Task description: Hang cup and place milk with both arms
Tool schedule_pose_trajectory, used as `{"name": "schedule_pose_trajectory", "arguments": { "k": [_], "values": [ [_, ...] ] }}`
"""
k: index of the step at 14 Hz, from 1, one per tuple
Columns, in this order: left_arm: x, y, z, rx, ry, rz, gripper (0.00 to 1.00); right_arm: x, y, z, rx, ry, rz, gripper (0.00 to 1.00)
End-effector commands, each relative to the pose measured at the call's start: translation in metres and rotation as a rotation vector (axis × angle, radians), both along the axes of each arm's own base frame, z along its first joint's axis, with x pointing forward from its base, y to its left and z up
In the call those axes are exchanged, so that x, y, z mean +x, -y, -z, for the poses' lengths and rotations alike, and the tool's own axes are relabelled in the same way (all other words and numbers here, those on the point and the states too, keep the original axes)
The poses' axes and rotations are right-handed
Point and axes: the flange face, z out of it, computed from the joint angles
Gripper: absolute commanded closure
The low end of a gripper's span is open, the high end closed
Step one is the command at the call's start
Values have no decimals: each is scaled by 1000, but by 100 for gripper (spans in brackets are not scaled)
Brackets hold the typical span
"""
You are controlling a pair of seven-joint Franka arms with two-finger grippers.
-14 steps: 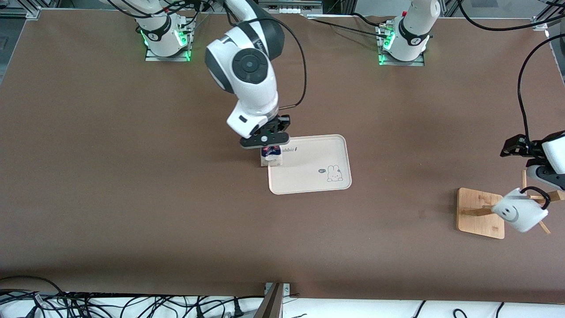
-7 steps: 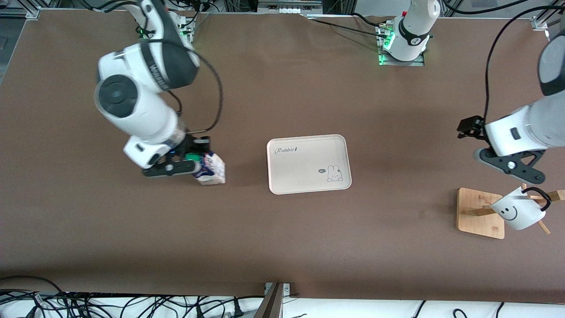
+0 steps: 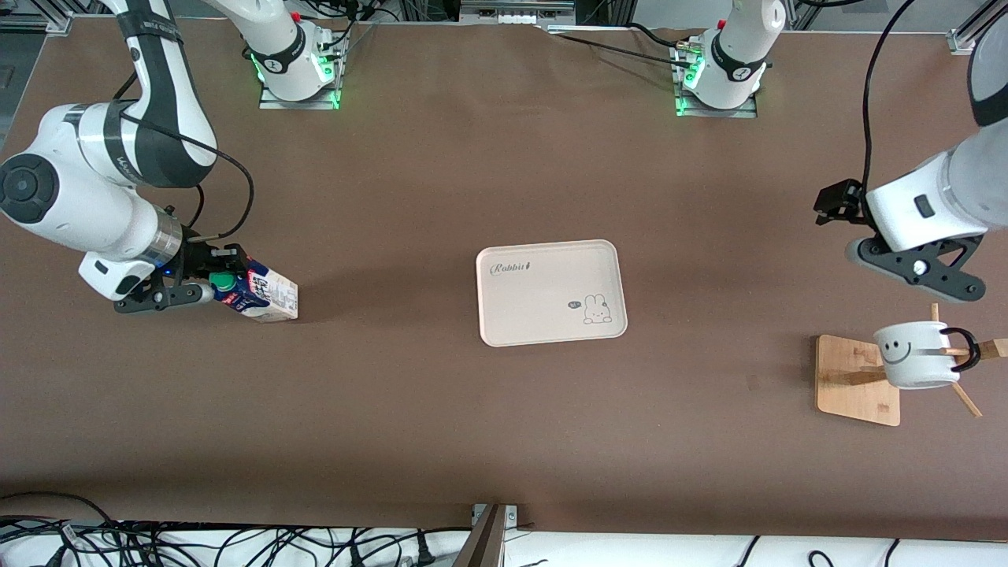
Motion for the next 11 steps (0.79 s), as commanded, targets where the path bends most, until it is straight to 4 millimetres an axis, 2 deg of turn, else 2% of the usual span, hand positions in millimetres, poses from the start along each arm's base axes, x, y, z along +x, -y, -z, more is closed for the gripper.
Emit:
{"name": "schedule_pose_trajectory", "arguments": {
  "k": [1,3,4,6,7,8,9,11],
  "values": [
    [-12,13,-17,-30,8,-22,0,-28,2,12,23,26,4,51],
    [-24,20,-29,-45,22,-16,0,-31,1,18,21,25,22,52],
    [-40,26,-19,-18,-3,-25,0,-30,2,20,21,25,28,52],
    [-72,32,-27,-15,190,-207,0,-29,-1,23,16,25,61,52],
    [-77,27,-22,-25,230,-314,0,-29,-2,25,15,22,70,52],
    [-75,21,-18,-30,240,-355,0,-28,-2,28,13,22,72,51],
    [-73,30,-16,-29,251,-331,0,-28,-2,31,11,22,71,51],
    [-56,13,-1,-43,301,-361,0,-27,-2,33,9,20,71,44]
  ]
}}
